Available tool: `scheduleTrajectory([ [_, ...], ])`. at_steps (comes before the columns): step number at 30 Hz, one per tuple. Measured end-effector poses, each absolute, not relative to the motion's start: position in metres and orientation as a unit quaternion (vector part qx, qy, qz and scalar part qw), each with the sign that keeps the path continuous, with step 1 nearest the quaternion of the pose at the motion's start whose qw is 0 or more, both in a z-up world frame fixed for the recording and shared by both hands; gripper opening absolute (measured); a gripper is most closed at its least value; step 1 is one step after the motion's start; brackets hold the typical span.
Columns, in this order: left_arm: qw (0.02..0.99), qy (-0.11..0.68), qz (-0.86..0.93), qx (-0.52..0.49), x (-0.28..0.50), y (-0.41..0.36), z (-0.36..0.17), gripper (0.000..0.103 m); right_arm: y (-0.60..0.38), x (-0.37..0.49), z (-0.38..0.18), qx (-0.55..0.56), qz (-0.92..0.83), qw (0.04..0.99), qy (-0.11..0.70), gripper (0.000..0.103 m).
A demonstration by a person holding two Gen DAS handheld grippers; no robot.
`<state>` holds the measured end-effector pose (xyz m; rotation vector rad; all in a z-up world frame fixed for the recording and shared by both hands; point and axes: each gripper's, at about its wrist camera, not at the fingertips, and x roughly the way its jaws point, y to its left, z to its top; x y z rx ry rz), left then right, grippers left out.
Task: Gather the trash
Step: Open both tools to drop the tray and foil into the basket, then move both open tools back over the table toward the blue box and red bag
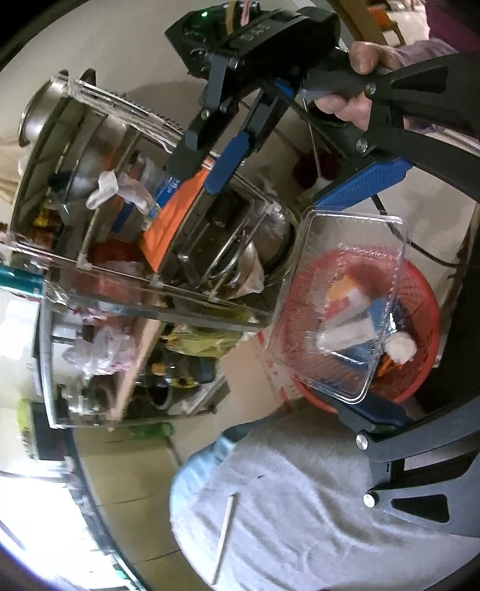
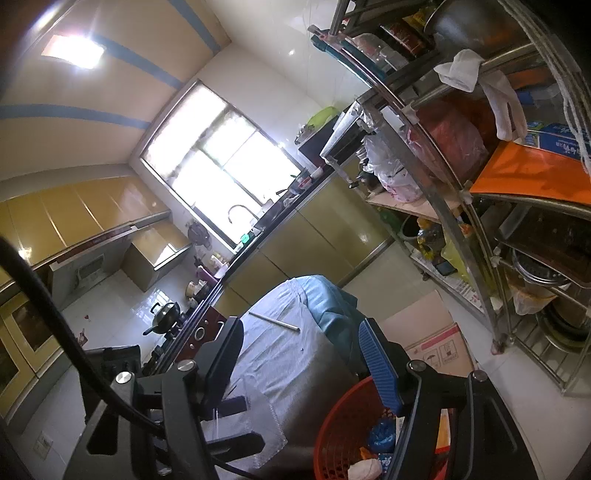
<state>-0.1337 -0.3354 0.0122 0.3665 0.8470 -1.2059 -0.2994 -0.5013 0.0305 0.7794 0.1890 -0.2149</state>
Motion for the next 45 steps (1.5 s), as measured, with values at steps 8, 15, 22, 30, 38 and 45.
scheduleTrajectory([
  [8,0.730,0.366,-0.535,0.219,-0.145,-0.340,0.006,0.092,-0.497,-0.285,0.031,0.379,-0.040,0.916,0.125,0.069],
  [15,0.730,0.373,-0.532,0.212,-0.139,-0.332,0.004,0.092,-0.500,-0.284,0.024,0.372,-0.063,0.915,0.140,0.069],
  [22,0.797,0.341,-0.447,0.222,-0.125,-0.302,0.013,0.092,-0.496,-0.283,0.025,0.359,-0.077,0.919,0.145,0.069],
  [30,0.882,0.272,-0.299,0.241,-0.108,-0.250,0.037,0.092,-0.478,-0.269,0.030,0.343,-0.067,0.924,0.155,0.069],
  [38,0.909,0.282,-0.226,0.206,-0.083,-0.192,0.047,0.092,-0.453,-0.251,0.041,0.319,-0.049,0.932,0.165,0.069],
  [45,0.929,0.282,-0.176,0.165,-0.081,-0.146,0.055,0.092,-0.430,-0.238,0.046,0.303,-0.030,0.936,0.177,0.069],
])
